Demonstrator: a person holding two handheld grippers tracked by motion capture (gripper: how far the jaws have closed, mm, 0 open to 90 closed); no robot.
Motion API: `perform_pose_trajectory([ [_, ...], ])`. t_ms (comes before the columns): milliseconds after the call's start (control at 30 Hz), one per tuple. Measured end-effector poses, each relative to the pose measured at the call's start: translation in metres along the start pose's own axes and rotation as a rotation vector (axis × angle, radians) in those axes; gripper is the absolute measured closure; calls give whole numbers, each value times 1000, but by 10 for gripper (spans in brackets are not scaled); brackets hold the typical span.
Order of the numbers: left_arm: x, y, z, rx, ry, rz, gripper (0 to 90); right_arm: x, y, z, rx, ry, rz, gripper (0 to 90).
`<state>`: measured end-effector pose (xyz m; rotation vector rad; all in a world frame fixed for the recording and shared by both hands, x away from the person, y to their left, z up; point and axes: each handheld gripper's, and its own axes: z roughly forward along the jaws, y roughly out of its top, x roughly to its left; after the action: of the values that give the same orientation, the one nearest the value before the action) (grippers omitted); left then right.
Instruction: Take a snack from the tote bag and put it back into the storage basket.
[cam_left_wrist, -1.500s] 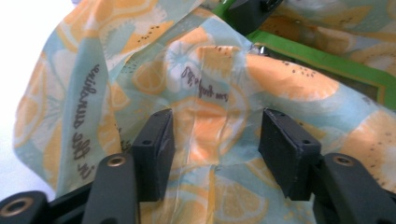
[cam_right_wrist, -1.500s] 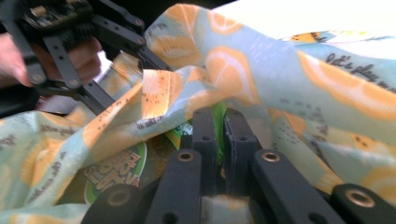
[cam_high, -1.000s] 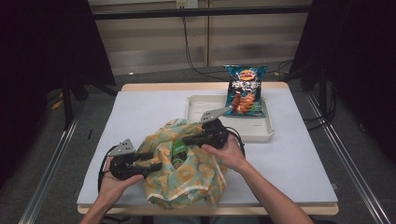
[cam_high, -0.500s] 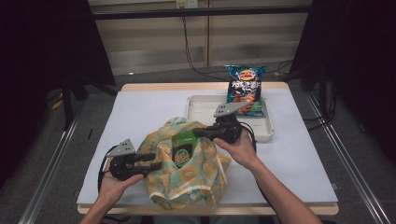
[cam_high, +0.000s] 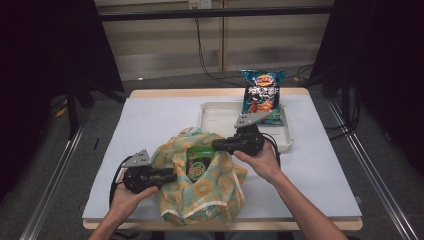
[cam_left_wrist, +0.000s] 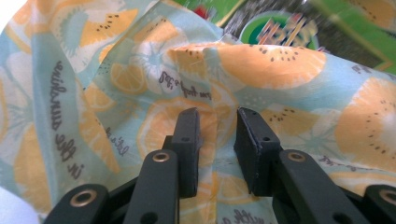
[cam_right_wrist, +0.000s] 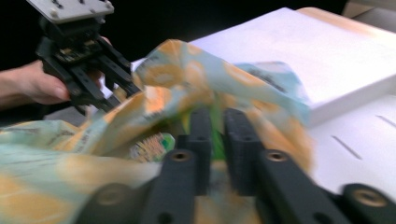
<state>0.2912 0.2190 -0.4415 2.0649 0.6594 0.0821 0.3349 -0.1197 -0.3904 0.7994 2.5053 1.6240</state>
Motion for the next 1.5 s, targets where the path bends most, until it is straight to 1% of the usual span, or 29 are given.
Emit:
perform_pose_trajectory([
  [33, 0, 0, 1, -2, 2, -7, 687, 0, 1, 3, 7, -9, -5, 787],
  [100, 0, -1, 1, 3, 4, -2, 673, 0, 2, 8, 26, 4, -2, 764],
  [133, 0, -1, 1, 9, 4, 0, 672, 0, 2, 11, 35, 3, -3, 759],
  [167, 1, -1, 1, 15, 5, -2, 672, 0, 3, 14, 48, 6, -8, 759],
  [200, 0, -1, 2, 6, 6, -12, 672, 1, 4, 17, 64, 11, -10, 754],
  [267, 1, -1, 1, 17, 10, 1, 672, 1, 6, 23, 90, -5, -27, 743],
  [333, 1, -1, 1, 11, 2, -4, 672, -2, 6, 28, 103, 4, -15, 720],
  [400, 1, -1, 1, 5, 2, -12, 672, -4, 5, 31, 121, -4, -12, 717],
  [433, 1, -1, 1, 13, 5, -2, 672, -5, 4, 33, 131, -4, -9, 716],
  [467, 1, -1, 1, 11, 1, -2, 673, -5, 3, 34, 138, -12, -11, 715],
  [567, 2, -1, 1, 13, 0, -1, 673, -7, -1, 33, 151, -18, -6, 690],
  [600, 2, -1, 1, 13, -1, -1, 673, -7, -3, 32, 151, -12, 2, 677],
  [633, 2, -1, 1, 13, -1, -2, 673, -7, -4, 31, 152, -26, 1, 661],
  [667, 1, -2, 1, 14, -1, -5, 674, -6, -6, 29, 150, -27, 3, 657],
  [700, 1, -2, 1, 15, -4, -4, 673, -6, -7, 27, 148, -18, 5, 646],
  [800, 1, -2, 1, 18, 0, 1, 674, -4, -10, 24, 169, -7, 4, 615],
  [933, 0, -2, 2, 18, 2, -4, 673, -3, -14, 20, 162, 20, 28, 605],
  [1033, 1, -2, 2, 19, 3, -3, 674, -3, -19, 23, 171, 36, 34, 609],
  [1167, 1, -1, 2, 20, 9, -3, 673, -5, -22, 28, 177, 70, 58, 623],
  [1333, 1, -1, 2, 18, 5, -6, 672, -5, -24, 31, 174, 74, 62, 652],
  [1367, 1, -1, 2, 18, 5, -6, 672, -5, -24, 32, 172, 78, 70, 662],
  [1433, 1, -1, 2, 18, 5, -6, 672, -5, -24, 32, 166, 79, 69, 694],
  [1500, 1, -1, 2, 18, 5, -7, 672, -5, -23, 32, 157, 77, 72, 771],
])
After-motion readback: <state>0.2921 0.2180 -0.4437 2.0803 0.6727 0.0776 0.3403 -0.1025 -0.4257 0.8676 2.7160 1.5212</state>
